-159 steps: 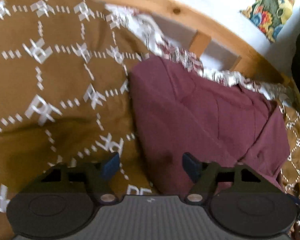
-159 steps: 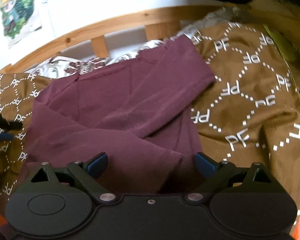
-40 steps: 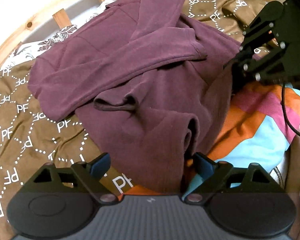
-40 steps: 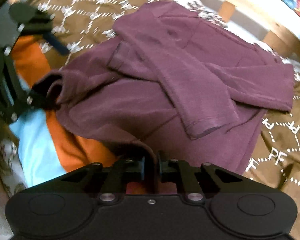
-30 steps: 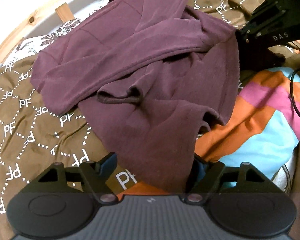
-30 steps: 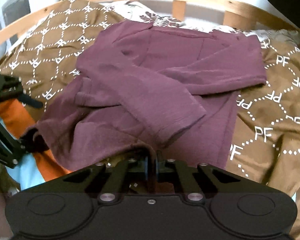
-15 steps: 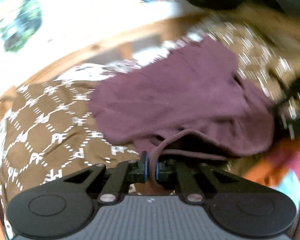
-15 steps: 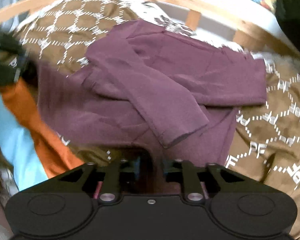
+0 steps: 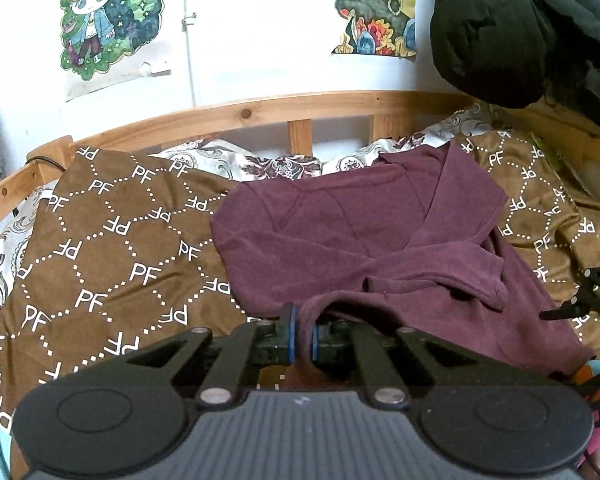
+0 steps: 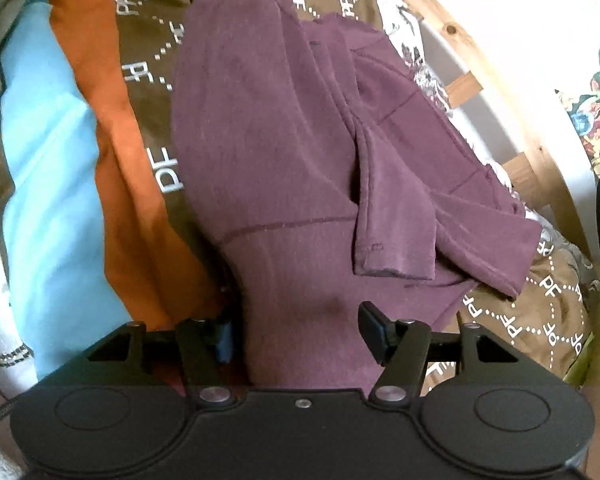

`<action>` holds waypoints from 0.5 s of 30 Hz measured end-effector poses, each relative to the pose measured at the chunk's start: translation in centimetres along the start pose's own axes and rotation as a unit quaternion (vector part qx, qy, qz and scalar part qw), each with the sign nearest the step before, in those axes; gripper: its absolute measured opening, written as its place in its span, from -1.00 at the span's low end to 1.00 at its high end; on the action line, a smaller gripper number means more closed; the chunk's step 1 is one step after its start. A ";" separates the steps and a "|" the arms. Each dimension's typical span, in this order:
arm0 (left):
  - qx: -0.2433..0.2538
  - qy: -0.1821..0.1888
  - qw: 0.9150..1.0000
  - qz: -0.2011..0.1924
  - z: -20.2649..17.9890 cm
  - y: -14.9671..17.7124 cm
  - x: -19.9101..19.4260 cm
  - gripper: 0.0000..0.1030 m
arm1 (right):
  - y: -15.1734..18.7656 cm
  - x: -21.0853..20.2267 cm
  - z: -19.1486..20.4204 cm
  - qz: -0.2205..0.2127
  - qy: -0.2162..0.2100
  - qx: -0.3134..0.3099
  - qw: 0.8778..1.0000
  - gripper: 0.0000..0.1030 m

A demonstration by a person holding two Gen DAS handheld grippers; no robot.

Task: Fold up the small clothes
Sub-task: 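Lift the hem with both grippers and fold it toward the collar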

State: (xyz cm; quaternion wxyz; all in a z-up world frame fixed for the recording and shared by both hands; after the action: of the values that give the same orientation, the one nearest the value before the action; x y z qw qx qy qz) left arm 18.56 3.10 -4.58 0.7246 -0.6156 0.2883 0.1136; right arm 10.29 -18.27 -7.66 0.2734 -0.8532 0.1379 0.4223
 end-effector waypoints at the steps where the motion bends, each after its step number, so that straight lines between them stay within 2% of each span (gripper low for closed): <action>1: -0.001 0.001 1.000 -0.002 0.0 0.0 -0.1 -0.86 | -0.1 -0.3 0.2 -0.009 -0.003 -0.002 1.000 0.23; 4: -0.003 0.002 1.000 -0.007 -0.1 -0.1 -0.2 -0.86 | -0.7 -1.1 0.6 -0.035 0.003 -0.017 0.999 0.27; 6: -0.005 0.002 1.000 -0.009 -0.2 -0.2 -0.2 -0.86 | -1.6 -1.5 1.0 -0.052 0.007 -0.024 0.998 0.54; 8: -0.009 0.004 1.000 -0.011 -0.1 -0.3 -0.2 -0.86 | -2.5 -1.4 1.5 -0.065 0.008 -0.023 0.998 0.70; 10: -0.013 0.005 1.000 -0.010 0.0 -0.2 -0.3 -0.86 | -3.3 -0.4 2.2 -0.061 0.009 -0.029 0.998 0.69; 13: -0.022 0.004 1.000 -0.004 0.4 -0.1 -0.1 -0.86 | -3.3 1.4 2.5 -0.037 0.034 -0.041 0.998 0.49; 15: -0.028 0.003 1.000 -0.001 0.7 -0.1 0.0 -0.86 | -2.8 1.9 1.7 -0.020 0.065 -0.043 0.997 0.37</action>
State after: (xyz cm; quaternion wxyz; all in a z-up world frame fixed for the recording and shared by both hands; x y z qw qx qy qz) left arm 18.77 3.75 -4.46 0.7064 -0.6364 0.2861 0.1192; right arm 11.62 -15.05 -9.00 0.2350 -0.8925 0.1202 0.3656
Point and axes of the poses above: each gripper's, at about its wrist camera, not at the fingertips, and x roughly the way its jaws point, z to its left, y to its underside, the point moved 7 cm from there along x, roughly the way its jaws point
